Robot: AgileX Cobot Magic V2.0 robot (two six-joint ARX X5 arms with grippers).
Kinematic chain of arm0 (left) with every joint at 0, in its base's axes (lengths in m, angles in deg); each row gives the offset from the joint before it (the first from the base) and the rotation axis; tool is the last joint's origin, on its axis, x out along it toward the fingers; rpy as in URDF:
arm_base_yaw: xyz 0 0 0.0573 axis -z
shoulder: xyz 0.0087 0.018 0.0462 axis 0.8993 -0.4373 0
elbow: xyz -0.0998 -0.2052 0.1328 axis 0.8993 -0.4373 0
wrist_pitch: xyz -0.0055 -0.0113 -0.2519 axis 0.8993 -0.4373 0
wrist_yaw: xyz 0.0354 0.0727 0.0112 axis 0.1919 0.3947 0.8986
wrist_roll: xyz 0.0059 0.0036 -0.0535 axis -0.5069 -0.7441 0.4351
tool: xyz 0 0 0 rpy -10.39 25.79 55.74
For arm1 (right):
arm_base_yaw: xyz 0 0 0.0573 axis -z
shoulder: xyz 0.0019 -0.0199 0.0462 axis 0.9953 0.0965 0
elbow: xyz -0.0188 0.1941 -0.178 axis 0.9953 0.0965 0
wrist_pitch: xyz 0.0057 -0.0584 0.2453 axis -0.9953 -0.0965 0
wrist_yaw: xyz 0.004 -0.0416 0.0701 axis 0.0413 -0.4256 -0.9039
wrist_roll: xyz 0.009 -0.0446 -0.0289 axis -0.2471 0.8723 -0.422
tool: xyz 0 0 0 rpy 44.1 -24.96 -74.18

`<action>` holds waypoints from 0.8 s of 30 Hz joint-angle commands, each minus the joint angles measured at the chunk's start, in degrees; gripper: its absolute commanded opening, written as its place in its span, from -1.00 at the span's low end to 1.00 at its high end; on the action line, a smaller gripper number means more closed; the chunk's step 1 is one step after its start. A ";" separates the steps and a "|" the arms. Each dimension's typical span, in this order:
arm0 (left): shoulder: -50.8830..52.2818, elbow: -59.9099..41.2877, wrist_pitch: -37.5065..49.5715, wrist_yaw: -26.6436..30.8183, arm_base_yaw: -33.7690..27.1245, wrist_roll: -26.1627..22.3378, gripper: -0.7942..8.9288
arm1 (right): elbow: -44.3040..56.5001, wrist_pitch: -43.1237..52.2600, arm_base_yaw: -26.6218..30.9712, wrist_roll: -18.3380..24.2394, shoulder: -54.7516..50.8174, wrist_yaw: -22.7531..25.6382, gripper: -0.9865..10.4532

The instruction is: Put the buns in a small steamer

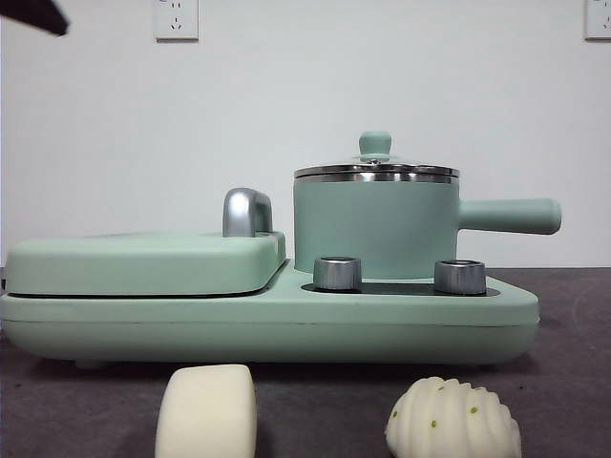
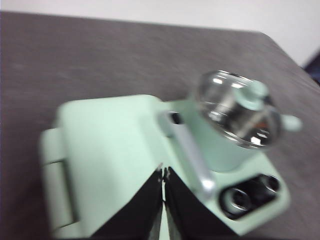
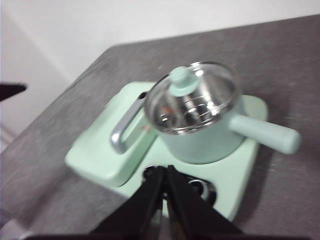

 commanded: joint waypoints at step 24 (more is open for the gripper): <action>-3.82 5.33 -5.20 -10.95 3.28 -5.51 0.13 | -4.17 0.33 -0.17 4.50 5.14 -3.96 0.04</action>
